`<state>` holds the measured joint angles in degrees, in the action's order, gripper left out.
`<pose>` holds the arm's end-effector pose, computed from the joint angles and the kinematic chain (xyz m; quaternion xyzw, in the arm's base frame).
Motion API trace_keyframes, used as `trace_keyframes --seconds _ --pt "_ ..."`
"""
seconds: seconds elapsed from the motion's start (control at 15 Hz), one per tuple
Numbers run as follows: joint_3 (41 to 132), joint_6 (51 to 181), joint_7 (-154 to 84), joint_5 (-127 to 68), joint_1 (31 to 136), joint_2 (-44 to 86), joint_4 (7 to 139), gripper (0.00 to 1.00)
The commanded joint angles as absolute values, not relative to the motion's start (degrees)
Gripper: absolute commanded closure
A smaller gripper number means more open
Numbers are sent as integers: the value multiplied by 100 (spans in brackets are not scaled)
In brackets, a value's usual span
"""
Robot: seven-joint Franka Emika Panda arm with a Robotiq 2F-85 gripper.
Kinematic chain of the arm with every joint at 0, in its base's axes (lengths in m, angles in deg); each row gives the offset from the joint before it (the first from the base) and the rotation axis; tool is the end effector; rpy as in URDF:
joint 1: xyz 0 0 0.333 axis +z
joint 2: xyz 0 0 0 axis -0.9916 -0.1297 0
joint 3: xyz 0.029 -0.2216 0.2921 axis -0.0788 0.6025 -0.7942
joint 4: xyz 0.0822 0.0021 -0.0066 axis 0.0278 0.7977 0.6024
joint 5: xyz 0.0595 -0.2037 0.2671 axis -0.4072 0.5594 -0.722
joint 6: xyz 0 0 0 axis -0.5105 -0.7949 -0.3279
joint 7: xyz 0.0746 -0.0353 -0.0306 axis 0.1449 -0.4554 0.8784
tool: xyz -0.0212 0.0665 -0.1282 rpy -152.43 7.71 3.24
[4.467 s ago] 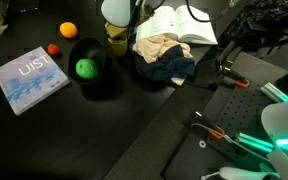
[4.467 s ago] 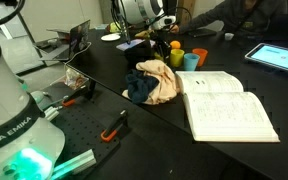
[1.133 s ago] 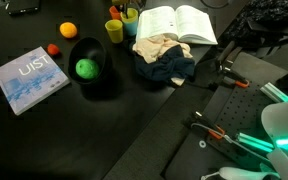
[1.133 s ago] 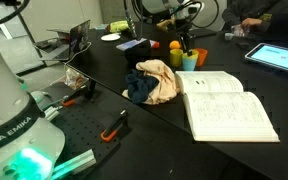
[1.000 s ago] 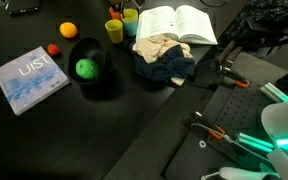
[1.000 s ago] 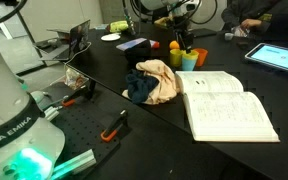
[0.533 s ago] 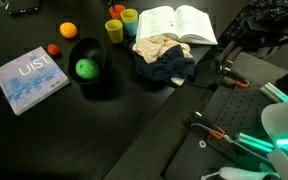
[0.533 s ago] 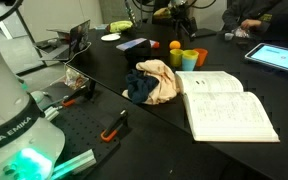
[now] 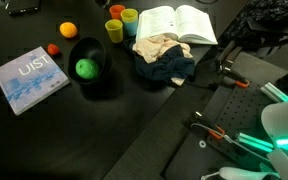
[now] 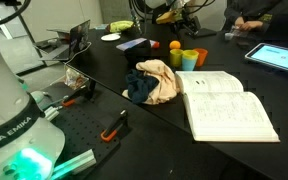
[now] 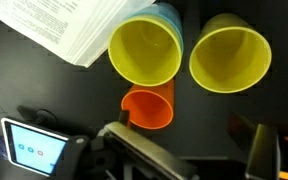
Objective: Stack the cups together
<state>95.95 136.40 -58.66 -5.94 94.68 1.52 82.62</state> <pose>0.6909 0.0153 0.2847 0.9713 -0.0301 0.1808 0.1515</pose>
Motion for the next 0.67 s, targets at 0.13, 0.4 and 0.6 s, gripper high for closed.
trace_keyframes --seconds 0.13,0.4,0.6 --pt "9699 13750 -5271 -675 9510 -557 7333 0" --pt "9804 13833 -5089 -557 9624 -925 6933 0" --pt "9795 13720 -5075 -728 9657 -835 7115 0"
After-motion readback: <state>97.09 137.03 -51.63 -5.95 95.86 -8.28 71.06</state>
